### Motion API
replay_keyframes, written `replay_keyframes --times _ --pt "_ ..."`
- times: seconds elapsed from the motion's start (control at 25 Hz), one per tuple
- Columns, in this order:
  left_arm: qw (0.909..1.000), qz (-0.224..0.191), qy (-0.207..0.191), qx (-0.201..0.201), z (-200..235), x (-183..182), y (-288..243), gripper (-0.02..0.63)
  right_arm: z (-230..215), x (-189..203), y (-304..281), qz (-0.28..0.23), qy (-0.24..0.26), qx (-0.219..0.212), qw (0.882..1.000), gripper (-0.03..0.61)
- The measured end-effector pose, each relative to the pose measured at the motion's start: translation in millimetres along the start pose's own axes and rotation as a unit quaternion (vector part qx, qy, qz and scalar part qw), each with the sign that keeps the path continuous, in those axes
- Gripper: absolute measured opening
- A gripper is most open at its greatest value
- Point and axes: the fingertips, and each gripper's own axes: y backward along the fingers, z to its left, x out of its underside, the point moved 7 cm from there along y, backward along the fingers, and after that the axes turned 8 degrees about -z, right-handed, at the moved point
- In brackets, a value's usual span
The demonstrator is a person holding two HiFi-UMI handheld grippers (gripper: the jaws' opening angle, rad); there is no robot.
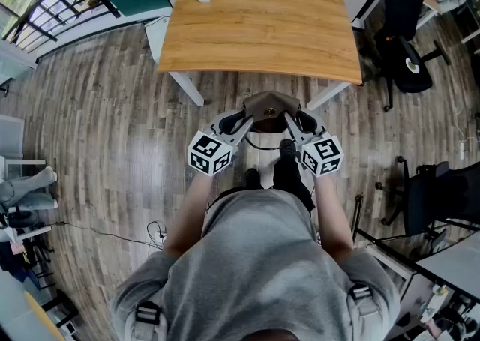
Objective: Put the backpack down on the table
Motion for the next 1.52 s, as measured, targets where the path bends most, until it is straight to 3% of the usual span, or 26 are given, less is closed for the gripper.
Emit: replay_keyframes --times 0.88,1.52 --pt "0.9999 0.003 0.004 -0.009 -4 9 9 0.097 7 9 3 0.009 -0.003 -0.009 1.0 0.098" --pt "1.0 0.008 0.0 0.006 -7 9 -9 0.097 -8 12 11 0.007 -0.014 0.008 1.0 0.101"
